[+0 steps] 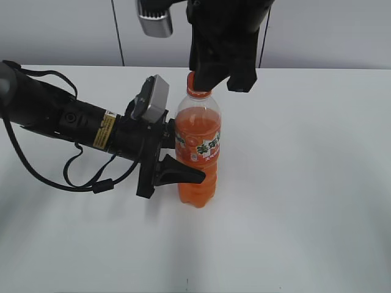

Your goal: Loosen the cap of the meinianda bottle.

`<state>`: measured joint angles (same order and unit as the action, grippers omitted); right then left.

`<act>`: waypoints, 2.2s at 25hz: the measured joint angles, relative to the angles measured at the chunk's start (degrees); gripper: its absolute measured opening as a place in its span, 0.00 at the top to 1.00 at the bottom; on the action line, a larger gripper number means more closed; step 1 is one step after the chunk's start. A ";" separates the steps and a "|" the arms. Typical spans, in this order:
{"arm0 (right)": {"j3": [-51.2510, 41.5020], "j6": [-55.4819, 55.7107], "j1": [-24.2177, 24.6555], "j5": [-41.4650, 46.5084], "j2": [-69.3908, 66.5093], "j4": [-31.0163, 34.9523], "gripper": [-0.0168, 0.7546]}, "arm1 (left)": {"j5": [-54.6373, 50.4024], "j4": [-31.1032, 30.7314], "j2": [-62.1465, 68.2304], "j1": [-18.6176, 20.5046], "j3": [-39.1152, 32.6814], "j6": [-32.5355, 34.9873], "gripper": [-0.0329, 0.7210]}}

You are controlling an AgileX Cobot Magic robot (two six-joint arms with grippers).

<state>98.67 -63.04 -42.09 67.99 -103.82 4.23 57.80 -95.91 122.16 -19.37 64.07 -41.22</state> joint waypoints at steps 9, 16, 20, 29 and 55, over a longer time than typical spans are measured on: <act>0.00 -2.42 0.00 0.05 0.00 0.12 0.67 | 0.00 0.00 0.00 0.00 0.00 -0.05 0.43; -0.24 1.13 0.00 1.43 1.63 3.73 0.67 | 0.00 -0.06 0.00 0.00 0.00 -0.05 0.43; -0.24 8.54 0.00 1.56 3.89 4.69 0.60 | 0.00 -0.06 0.00 0.00 0.00 -0.05 0.43; -0.24 56.55 0.00 1.67 5.03 2.52 0.30 | 0.00 -0.02 0.00 0.00 0.00 -0.05 0.43; -0.24 74.18 0.00 -1.00 -0.07 -1.16 0.29 | 0.00 -0.02 0.00 0.00 0.00 -0.05 0.43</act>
<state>98.43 11.15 -42.09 66.99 -103.89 3.07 57.80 -95.93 122.16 -19.37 64.07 -41.28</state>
